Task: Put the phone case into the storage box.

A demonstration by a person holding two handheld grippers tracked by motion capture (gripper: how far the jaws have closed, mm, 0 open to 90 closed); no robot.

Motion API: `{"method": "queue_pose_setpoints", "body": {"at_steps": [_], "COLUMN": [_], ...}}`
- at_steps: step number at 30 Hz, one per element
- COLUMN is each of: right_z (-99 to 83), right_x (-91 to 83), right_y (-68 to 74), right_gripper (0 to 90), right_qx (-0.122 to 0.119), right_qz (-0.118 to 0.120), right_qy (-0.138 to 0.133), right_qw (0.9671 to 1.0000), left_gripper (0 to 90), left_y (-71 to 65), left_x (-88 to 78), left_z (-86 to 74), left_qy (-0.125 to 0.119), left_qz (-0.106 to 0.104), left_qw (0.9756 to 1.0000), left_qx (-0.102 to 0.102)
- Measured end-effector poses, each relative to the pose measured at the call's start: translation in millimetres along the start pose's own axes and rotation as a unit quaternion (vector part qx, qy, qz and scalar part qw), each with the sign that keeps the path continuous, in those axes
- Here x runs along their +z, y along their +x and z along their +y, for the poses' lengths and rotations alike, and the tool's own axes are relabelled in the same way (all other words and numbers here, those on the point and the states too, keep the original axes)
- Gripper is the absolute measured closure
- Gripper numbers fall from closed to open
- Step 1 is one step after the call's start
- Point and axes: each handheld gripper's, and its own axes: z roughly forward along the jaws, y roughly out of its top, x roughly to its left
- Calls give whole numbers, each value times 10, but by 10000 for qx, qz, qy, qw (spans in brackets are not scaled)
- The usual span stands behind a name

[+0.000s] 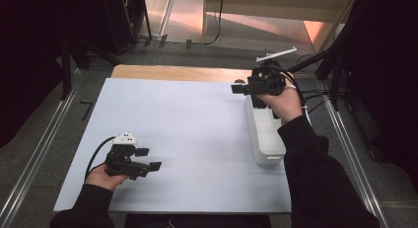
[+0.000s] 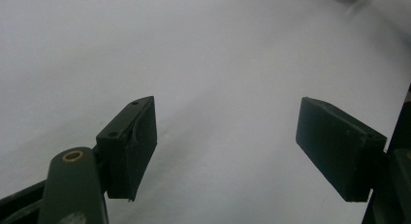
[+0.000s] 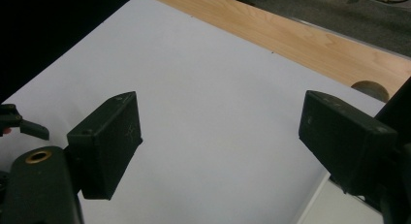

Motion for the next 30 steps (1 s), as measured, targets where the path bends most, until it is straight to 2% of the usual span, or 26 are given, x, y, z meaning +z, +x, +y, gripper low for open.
{"method": "queue_pose_setpoints", "body": {"at_steps": [15, 21, 26, 30], "right_z": [-236, -321, -419, -479], "right_x": [35, 73, 119, 140], "right_y": [176, 221, 247, 278], "right_gripper": [140, 140, 140, 140], "right_qx": [-166, -218, -136, -159], "right_qz": [226, 244, 224, 210], "right_qy": [78, 122, 139, 156], "right_qw": [9996, 9994, 9996, 9995], "left_gripper": [226, 226, 226, 226], "left_y": [-3, -2, -2, -3], "left_x": [-1, -2, -2, -3], "left_z": [1, 1, 1, 1], "left_qy": [-6, -2, -6, 2], "left_qz": [-4, -6, -11, -12], "left_qw": [10000, 10000, 10000, 10000], "left_qx": [11, 19, 21, 38]}}
